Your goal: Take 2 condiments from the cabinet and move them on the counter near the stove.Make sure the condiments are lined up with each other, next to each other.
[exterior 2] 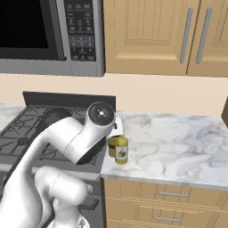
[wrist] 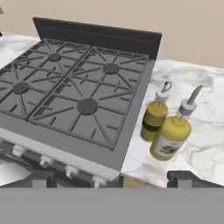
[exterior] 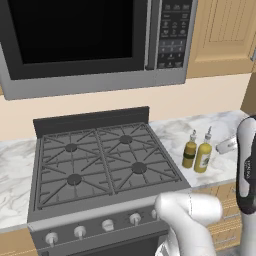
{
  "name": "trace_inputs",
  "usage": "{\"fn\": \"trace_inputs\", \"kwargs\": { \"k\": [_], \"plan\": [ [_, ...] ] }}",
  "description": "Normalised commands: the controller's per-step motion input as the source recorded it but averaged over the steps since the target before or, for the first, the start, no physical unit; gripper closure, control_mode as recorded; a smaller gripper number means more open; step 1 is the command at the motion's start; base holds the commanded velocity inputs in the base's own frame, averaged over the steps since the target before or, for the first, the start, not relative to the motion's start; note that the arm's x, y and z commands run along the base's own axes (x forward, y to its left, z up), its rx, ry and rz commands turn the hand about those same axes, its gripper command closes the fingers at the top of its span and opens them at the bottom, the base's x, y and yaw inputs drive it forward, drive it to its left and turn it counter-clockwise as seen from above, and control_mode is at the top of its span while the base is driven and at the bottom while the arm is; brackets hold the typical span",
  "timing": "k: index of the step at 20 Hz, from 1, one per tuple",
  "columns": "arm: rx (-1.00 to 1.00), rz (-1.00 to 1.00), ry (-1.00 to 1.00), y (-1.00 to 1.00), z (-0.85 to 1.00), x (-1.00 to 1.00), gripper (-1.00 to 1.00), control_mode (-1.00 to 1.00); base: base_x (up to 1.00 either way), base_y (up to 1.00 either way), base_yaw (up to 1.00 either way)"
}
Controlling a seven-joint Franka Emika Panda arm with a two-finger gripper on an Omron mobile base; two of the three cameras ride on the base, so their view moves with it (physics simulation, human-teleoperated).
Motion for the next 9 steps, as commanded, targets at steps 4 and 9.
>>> {"fn": "trace_inputs", "kwargs": {
  "k": [4,9],
  "plan": [
    [-0.11,-0.09,0.07,0.52,0.32,-0.31,-1.00,-1.00,0.00,0.00,0.00],
    [-0.12,-0.10,0.00,0.52,0.28,-0.25,-1.00,-1.00,0.00,0.00,0.00]
  ]
}}
